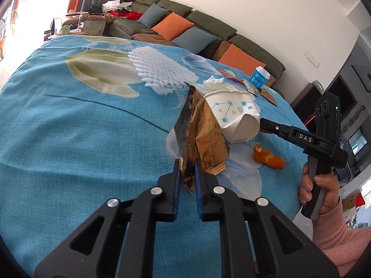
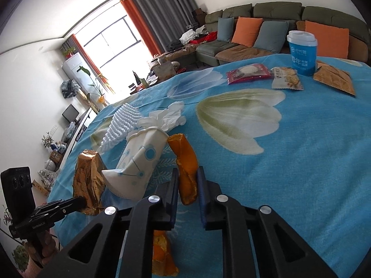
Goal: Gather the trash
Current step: 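Grasp the gold foil bag with the left tool while the right tool grasps the orange peel, then carry the gold bag with the left tool while the right tool carries the orange peel to the bin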
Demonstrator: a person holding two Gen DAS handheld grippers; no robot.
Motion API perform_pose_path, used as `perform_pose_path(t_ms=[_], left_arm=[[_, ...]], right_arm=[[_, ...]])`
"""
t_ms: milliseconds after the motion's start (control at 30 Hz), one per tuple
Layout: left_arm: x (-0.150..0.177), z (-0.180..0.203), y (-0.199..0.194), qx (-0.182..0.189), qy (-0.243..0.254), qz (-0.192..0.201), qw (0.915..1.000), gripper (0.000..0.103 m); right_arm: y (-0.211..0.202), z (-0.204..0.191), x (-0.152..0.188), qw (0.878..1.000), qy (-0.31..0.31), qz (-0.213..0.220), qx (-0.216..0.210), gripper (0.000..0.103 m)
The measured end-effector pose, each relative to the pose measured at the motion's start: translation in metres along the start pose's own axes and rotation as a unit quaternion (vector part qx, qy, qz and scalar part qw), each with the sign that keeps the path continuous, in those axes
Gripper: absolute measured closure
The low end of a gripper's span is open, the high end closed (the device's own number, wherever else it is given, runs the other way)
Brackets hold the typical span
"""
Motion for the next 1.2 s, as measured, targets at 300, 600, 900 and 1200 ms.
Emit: perform_pose_path(t_ms=[300,600,900,1200], left_arm=[[-0.002,-0.004,-0.022,-0.007,0.006,0.022,0.9997,0.096],[-0.002,-0.013,-0.053,-0.021,0.009,0.046,0.9987,0.098],[0.002,-0.026,-0.081,-0.039,0.008,0.068,0.9969,0.100],[-0.001,-0.042,-0.107,-0.069,-0.001,0.090,0.9936,0.100]], right_arm=[[-0.020,0.002,-0.011,0.999,0.006,0.036,0.005,0.090],[-0.035,-0.031,-0.024,0.997,-0.021,0.066,-0.031,0.090],[-0.035,-0.084,-0.021,0.992,-0.059,0.059,-0.093,0.090],[-0.014,-0.140,0.006,0.985,-0.087,0.018,-0.149,0.090]])
Point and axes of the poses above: each gripper's, at about its wrist camera, not at the fingertips, and y roughly the way its jaws point, z to its right, x to its underside, the point moved 7 cm from there along y, roughly the way its jaws point, and after that the axes turned 8 degrees about z, right-handed, at the moved point
